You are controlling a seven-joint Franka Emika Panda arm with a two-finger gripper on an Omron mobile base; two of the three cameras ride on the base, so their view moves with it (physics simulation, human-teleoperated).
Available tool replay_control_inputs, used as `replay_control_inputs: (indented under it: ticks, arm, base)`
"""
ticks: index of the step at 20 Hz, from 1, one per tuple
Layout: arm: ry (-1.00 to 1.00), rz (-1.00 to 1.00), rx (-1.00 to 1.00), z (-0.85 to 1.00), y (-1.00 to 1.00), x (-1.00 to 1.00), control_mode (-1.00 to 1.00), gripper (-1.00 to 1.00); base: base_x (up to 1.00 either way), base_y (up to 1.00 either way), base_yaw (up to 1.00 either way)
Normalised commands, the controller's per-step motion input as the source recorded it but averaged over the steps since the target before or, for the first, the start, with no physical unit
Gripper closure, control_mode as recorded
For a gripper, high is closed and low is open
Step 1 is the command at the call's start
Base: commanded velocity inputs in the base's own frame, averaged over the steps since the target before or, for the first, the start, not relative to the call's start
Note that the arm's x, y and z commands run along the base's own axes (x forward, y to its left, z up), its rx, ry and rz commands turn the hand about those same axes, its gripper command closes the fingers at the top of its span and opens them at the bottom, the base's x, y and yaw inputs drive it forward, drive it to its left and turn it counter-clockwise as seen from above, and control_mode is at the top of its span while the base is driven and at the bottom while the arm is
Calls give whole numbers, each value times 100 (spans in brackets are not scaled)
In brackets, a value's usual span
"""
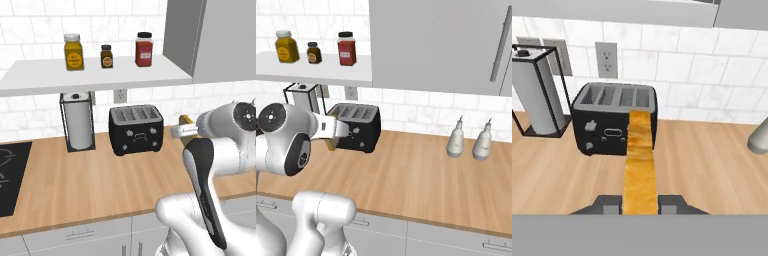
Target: Start the toaster. Once the lever pops up, take the bread to the plate on the dining counter.
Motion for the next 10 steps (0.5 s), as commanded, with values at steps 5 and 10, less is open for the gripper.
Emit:
replay_control_inputs:
  ticks: [5, 10]
  arm:
    - [-1, 0, 0, 0, 0, -38, -100, 100]
    - [-1, 0, 2, 0, 0, -11, -100, 100]
  base:
    - [0, 0, 0]
    - [0, 0, 0]
